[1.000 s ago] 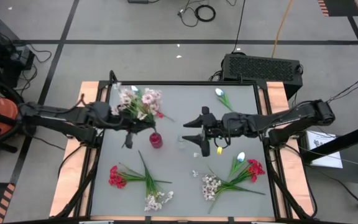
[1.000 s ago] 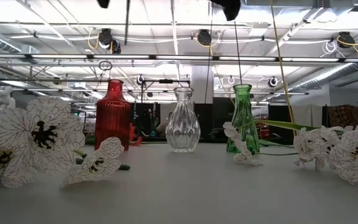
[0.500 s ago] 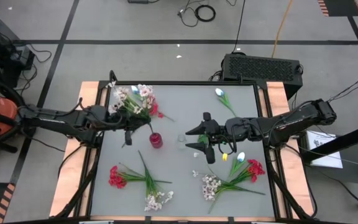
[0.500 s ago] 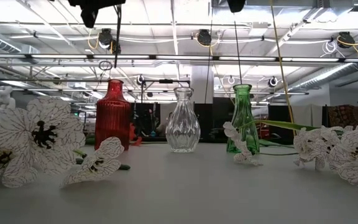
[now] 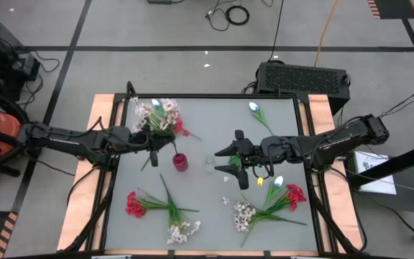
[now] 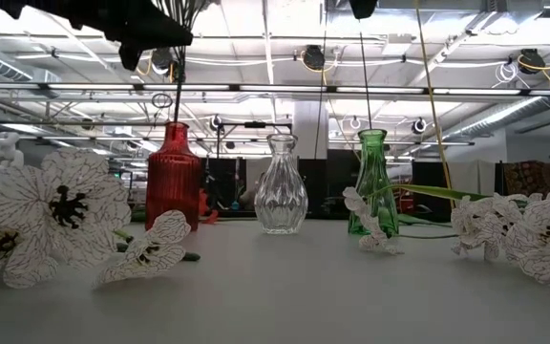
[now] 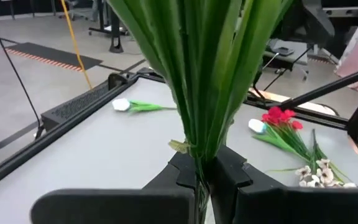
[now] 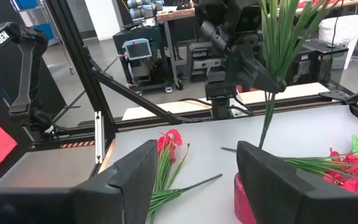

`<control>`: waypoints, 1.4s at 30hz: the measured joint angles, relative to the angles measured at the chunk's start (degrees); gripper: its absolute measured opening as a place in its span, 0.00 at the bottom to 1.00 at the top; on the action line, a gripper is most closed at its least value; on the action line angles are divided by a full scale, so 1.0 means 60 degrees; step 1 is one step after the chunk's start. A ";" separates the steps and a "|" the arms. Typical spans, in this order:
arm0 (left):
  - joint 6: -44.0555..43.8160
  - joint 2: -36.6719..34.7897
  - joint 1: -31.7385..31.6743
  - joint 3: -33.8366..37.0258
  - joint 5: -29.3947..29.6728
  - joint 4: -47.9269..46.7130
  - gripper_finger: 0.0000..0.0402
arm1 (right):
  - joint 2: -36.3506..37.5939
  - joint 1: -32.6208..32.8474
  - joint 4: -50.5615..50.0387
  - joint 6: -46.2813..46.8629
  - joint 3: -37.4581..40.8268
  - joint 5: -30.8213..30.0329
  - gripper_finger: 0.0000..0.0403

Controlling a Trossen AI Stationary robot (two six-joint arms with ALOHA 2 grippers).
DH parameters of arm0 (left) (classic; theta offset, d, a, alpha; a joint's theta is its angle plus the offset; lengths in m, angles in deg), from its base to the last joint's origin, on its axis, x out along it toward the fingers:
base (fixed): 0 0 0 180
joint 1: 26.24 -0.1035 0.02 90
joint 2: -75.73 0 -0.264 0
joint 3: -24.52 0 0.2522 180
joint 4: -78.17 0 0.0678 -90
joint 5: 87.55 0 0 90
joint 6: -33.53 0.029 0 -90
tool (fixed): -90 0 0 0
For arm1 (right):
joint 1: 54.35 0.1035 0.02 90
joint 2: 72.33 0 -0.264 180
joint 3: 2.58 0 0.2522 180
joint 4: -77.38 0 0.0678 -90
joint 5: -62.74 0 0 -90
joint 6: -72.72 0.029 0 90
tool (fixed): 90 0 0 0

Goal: Sort flowers into vase by color
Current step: Put the top right white flower into the red flower vase

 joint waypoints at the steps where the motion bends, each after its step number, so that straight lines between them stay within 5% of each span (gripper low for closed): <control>1: 0.0000 0.0046 0.0002 0.0003 0.0001 0.0013 0.05 | 0.0000 0.0000 0.0002 -0.0001 0.0000 0.0000 0.53; 17: -0.0423 0.1113 0.0007 0.0016 -0.0276 0.0096 0.06 | 0.0000 0.0000 -0.0010 -0.0004 0.0000 0.0004 0.53; 31: -0.1204 0.0960 0.0007 0.0016 -0.0392 -0.1332 0.43 | -0.0004 0.0000 -0.0058 0.0000 0.0000 0.0011 0.53; 42: -0.1733 -0.0397 0.0012 0.0016 -0.1632 -0.2828 0.48 | -0.0004 0.0000 -0.0231 0.0069 0.0000 0.0025 0.53</control>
